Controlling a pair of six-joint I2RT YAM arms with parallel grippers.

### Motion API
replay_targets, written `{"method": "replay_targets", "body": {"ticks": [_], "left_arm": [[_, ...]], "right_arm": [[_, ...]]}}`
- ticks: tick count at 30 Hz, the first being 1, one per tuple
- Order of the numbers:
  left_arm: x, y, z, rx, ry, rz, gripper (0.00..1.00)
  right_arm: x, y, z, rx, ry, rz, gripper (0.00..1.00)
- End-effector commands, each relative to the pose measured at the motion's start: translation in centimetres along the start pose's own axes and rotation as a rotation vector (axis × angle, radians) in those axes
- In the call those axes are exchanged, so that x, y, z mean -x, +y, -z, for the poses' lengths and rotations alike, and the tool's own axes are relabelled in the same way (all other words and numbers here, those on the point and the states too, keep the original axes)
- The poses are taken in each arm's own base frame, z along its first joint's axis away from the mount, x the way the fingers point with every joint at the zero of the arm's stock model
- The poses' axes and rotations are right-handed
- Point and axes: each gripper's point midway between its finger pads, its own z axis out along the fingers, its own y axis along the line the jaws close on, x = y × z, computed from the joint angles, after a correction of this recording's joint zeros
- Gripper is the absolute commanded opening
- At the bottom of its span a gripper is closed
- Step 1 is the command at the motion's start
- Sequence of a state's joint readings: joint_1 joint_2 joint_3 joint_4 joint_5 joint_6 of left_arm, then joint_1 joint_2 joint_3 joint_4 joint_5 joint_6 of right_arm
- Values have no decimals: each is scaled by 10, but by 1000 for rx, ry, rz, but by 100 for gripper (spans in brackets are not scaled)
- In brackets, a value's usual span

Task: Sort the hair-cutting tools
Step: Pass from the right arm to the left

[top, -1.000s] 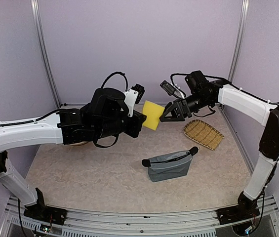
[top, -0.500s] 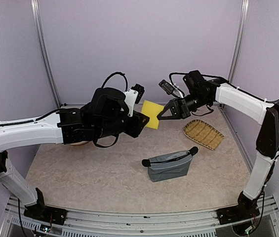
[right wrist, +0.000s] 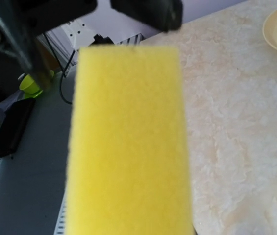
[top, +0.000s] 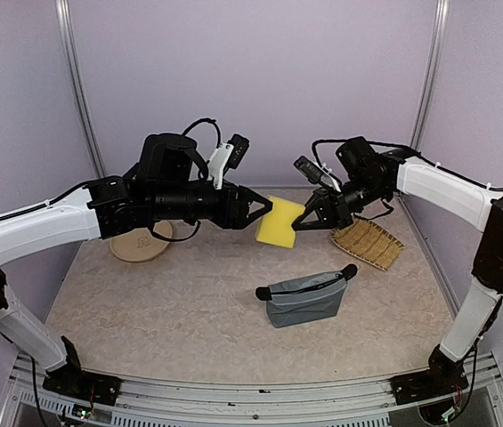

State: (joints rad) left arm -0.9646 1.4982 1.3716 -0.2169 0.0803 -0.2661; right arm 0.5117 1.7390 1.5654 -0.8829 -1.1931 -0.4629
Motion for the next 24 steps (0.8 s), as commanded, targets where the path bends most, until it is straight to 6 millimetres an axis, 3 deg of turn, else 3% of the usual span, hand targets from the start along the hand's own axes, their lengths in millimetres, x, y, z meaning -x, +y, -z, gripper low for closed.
{"method": "replay_targets", "body": {"ticks": [1,6,16,20,24], "left_arm": [[-11,-27,1,-181,55,8,55],[-23,-34,-15,-224,110,4,55],[-23,-33,-23,-252,117,6,37],[-25,-25,-26,-210,118,9,50],[-29,-14,-26,-184,124,23,53]], "right_arm": [[12,22,4,19,-23,77,0],[12,23,5,22,-25,75,0],[9,28,5,42,-24,88,0],[12,39,7,77,-41,108,0],[13,43,9,77,-43,129,0]]}}
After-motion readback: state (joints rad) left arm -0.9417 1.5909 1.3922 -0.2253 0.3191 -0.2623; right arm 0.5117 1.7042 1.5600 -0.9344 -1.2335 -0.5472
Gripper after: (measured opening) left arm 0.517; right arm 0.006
